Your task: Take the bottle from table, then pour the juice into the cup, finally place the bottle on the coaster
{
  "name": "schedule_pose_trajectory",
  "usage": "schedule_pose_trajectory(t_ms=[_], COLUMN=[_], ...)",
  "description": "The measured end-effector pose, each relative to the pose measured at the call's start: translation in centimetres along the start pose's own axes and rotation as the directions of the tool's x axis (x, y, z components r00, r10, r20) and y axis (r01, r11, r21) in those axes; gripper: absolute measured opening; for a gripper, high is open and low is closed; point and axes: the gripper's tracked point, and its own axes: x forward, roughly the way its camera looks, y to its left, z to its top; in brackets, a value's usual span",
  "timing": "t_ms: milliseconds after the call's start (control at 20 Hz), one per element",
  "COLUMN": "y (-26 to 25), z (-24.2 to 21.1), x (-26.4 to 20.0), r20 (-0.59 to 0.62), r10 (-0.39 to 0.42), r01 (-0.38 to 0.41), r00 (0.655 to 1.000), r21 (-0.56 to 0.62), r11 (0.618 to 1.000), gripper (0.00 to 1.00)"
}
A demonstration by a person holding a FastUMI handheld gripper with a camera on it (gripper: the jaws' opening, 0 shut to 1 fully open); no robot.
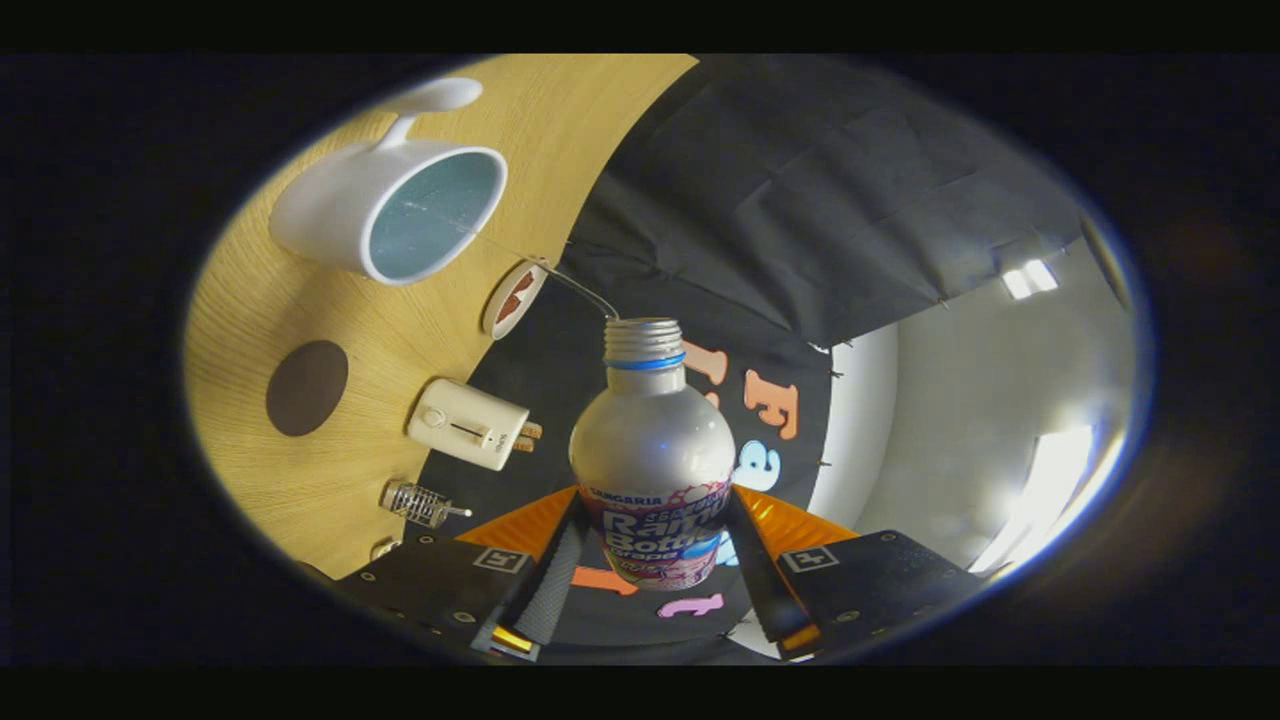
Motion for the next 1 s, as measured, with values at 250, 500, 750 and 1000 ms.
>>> schedule_pose_trajectory(t_ms=[250, 500, 750, 1000], y=[-0.1, 0.0, 0.1, 0.0], z=[0.3, 0.7, 1.4, 1.6], x=[0.0, -0.1, -0.3, -0.4], r20=[0.005, 0.015, 0.036, 0.048], r10=[0.001, 0.005, 0.009, 0.007], r01=[-0.001, -0.005, -0.008, -0.005], r00=[1.000, 1.000, 0.999, 0.999], r21=[-0.002, -0.010, -0.022, -0.030], r11=[1.000, 1.000, 1.000, 1.000], gripper=[0.76, 0.76, 0.76, 0.76])
